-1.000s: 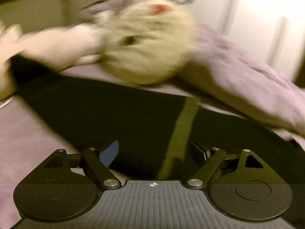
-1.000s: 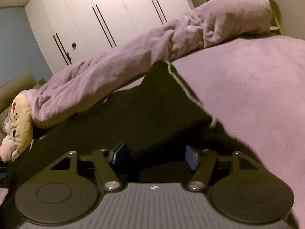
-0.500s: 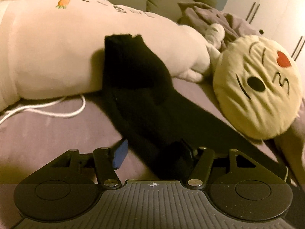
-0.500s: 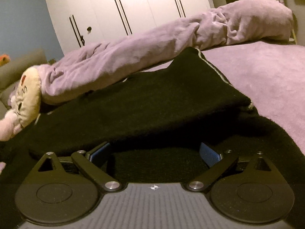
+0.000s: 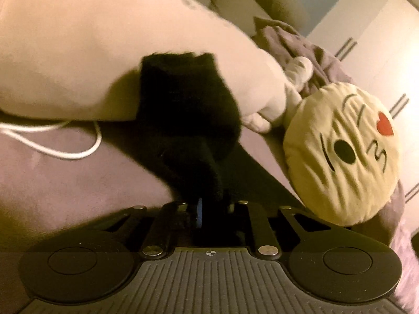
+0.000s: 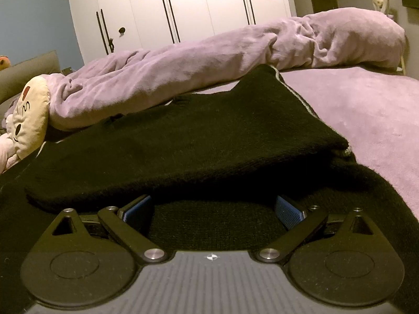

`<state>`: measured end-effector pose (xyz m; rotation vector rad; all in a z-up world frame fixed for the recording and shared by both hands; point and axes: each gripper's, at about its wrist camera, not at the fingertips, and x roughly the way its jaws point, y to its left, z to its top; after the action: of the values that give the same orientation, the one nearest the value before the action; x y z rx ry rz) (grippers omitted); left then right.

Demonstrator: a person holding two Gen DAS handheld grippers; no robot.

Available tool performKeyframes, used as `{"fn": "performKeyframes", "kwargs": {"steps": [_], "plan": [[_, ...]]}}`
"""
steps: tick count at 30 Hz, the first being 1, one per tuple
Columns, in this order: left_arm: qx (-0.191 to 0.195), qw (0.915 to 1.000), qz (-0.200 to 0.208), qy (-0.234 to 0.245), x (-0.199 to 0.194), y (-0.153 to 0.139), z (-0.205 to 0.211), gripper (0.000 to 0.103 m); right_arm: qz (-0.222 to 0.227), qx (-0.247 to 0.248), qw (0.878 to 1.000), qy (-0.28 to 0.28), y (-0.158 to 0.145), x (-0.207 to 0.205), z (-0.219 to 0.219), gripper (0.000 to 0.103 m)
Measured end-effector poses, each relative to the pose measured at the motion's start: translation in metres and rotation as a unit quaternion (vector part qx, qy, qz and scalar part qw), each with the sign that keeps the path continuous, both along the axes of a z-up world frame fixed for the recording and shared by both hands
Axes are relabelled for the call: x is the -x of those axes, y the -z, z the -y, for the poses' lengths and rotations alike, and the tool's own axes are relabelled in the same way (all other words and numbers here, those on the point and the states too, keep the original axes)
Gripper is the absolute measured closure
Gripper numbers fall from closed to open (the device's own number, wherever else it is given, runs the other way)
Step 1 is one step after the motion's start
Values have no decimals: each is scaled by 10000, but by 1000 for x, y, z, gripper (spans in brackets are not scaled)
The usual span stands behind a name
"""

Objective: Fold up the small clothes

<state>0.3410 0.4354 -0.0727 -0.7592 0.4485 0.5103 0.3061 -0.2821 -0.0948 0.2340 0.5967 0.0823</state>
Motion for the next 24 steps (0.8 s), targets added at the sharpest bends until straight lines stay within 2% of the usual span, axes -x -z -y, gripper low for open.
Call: {"fn": "performKeyframes", "kwargs": {"steps": [3, 5, 8, 11, 13, 15, 17, 19, 21, 22, 24], "plan": [[-333, 9990, 125, 253, 1, -23, 18, 90, 3, -12, 10000, 0, 0, 0, 0, 4], [-710, 9953, 248, 610, 1, -47, 41, 90, 10, -36, 10000, -1, 0, 1, 0, 4], [-1288, 9805, 364, 1441, -3, -87, 96, 90, 35, -112, 9999, 2, -1, 2, 2, 4], [-1702, 9540, 605, 2395, -5, -119, 173, 90, 68, -216, 9997, 7, -1, 3, 6, 4], [-1835, 9294, 691, 3126, -5, -127, 236, 89, 103, -310, 9995, 21, -2, 5, 9, 4], [-2117, 9003, 520, 3766, -2, -122, 299, 87, 129, -417, 9990, 58, -3, 8, 12, 4], [-2271, 8763, 197, 4244, 4, -105, 349, 84, 139, -519, 9985, 116, -7, 11, 16, 4], [-2090, 8622, -133, 4613, 15, -85, 380, 76, 117, -671, 9975, 178, -11, 18, 21, 4], [-1949, 8598, -406, 4703, 28, -68, 394, 55, 124, -880, 9959, 157, -14, 27, 25, 4], [-1987, 8598, -490, 4678, 38, -62, 396, 50, 121, -933, 9955, 119, -16, 30, 27, 4], [-2019, 8679, -727, 4481, 53, -53, 389, 42, 66, -939, 9956, 13, -20, 31, 25, 4]]}}
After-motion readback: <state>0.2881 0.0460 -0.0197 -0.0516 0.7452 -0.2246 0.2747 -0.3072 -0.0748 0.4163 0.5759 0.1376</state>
